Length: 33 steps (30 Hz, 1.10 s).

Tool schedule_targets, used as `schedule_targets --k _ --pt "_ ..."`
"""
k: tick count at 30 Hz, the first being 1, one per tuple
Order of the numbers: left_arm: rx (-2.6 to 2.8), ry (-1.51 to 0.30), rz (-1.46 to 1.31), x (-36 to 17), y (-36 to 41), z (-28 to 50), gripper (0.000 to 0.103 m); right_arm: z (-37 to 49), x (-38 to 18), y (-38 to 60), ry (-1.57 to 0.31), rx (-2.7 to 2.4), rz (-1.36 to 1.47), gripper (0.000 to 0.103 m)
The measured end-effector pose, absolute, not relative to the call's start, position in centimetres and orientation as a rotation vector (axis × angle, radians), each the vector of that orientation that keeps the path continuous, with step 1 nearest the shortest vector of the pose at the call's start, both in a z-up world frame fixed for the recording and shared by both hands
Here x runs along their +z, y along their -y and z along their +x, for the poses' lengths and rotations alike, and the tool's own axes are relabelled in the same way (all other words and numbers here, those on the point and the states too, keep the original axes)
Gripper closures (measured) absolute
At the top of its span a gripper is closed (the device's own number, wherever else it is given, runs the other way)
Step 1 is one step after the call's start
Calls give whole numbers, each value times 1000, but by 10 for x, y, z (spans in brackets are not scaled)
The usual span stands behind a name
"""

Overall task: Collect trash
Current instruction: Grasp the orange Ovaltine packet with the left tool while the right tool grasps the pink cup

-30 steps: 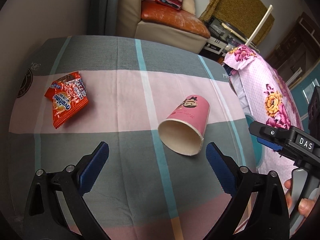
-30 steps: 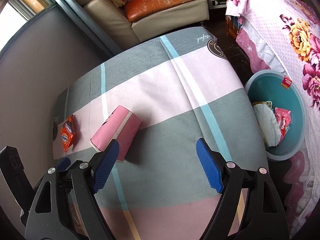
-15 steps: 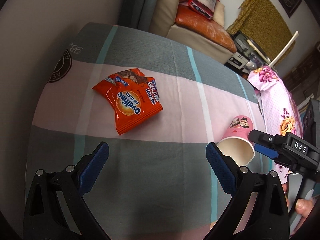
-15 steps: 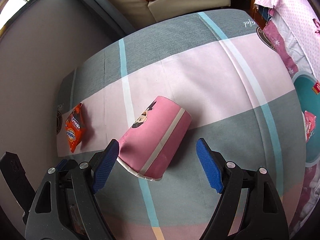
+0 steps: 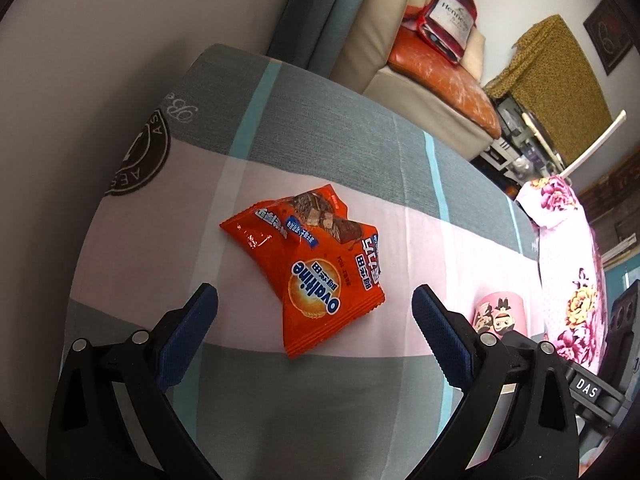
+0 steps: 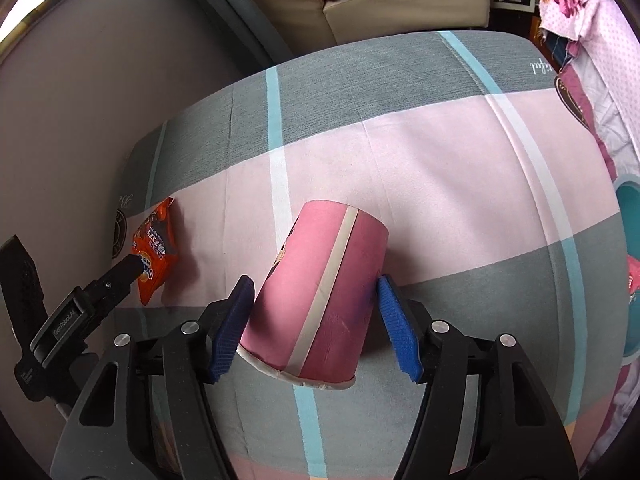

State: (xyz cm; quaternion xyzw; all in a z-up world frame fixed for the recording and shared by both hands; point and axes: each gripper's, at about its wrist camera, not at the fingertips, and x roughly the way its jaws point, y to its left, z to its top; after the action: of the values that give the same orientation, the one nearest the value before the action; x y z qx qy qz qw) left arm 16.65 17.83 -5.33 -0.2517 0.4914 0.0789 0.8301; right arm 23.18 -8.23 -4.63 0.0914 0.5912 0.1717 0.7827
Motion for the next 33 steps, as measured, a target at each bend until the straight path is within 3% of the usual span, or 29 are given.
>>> schedule_targets --k 12,14,16,19,33 --pt "233 -1078 -476 -76 -179 195 6 244 -44 85 -1219 340 119 42" --pt "234 -1067 -458 -74 -177 195 18 244 -45 85 -1218 344 117 42" --pt "246 -1060 -427 -73 -174 196 39 244 -47 85 -1214 349 114 42" --pt "265 -1045 -410 -72 -174 191 49 241 -46 87 -1206 358 110 42" --pt "107 -1066 -353 -60 -104 167 50 211 -37 132 -1179 327 148 42"
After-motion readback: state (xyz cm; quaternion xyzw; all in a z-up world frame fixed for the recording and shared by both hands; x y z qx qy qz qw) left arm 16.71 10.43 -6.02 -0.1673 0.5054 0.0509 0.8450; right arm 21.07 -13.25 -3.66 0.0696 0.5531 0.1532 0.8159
